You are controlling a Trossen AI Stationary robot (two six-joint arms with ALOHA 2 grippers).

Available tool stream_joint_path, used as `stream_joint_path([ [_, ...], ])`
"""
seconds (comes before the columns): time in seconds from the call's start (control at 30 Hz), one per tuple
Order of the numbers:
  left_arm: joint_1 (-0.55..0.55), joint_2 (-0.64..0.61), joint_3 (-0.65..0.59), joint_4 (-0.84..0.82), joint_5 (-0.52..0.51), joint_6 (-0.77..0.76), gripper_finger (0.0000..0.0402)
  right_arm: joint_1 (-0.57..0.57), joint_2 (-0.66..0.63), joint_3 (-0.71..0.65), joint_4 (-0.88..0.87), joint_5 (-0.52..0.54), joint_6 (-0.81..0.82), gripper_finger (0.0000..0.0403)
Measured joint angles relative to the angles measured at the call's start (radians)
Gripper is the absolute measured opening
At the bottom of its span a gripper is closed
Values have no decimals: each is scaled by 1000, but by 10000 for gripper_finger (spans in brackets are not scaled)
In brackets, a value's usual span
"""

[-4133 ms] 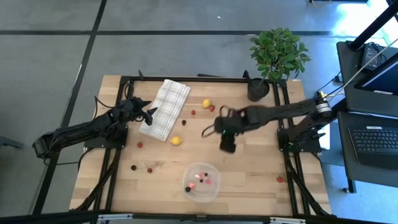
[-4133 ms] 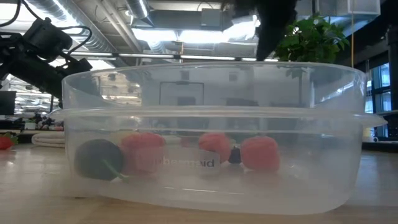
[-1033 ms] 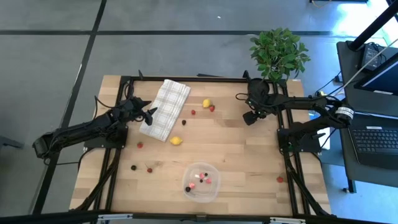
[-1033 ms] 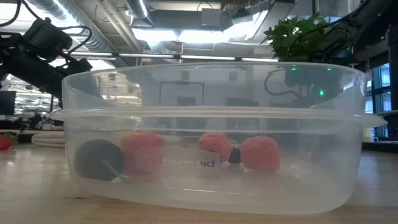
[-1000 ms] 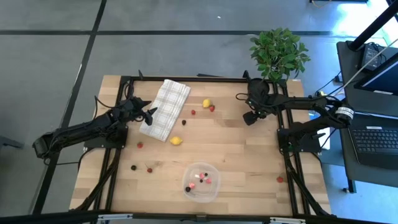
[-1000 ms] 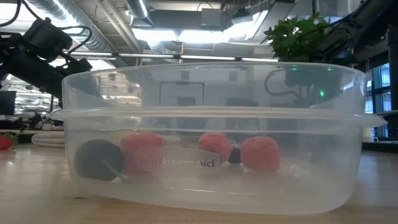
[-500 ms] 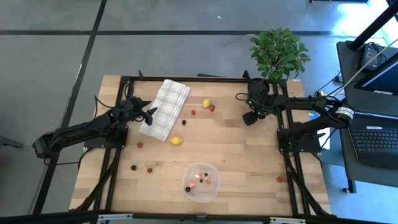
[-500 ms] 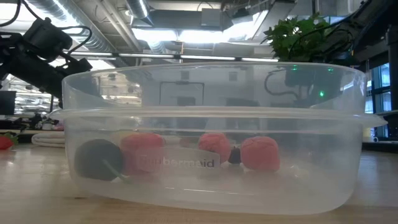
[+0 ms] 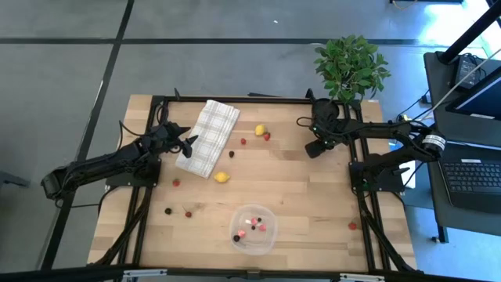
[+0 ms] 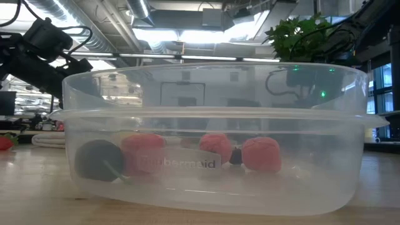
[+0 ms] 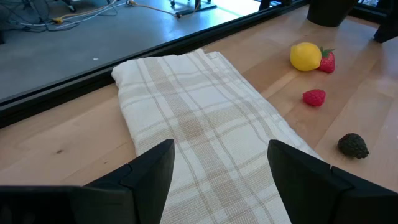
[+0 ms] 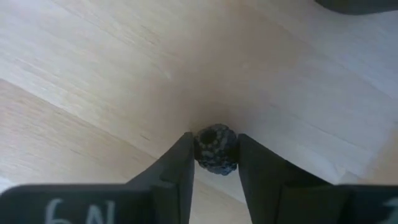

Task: Pick and placing Produce into tupperware
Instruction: Put the right black raspberry into the transparent bin

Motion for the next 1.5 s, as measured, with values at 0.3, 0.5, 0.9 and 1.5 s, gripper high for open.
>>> stream_joint_path([
  [0.3, 0, 0, 0, 0, 0, 0, 250, 4, 0, 0, 71, -121, -3, 109],
  [0.5, 0, 0, 0, 0, 0, 0, 250, 43, 0, 0, 311, -399, -1, 112],
  [0.9, 0, 0, 0, 0, 0, 0, 250, 314, 0, 80, 861, -663, 18, 109],
  [1.5, 0, 0, 0, 0, 0, 0, 250, 773, 163, 582, 448, -253, -341, 110],
])
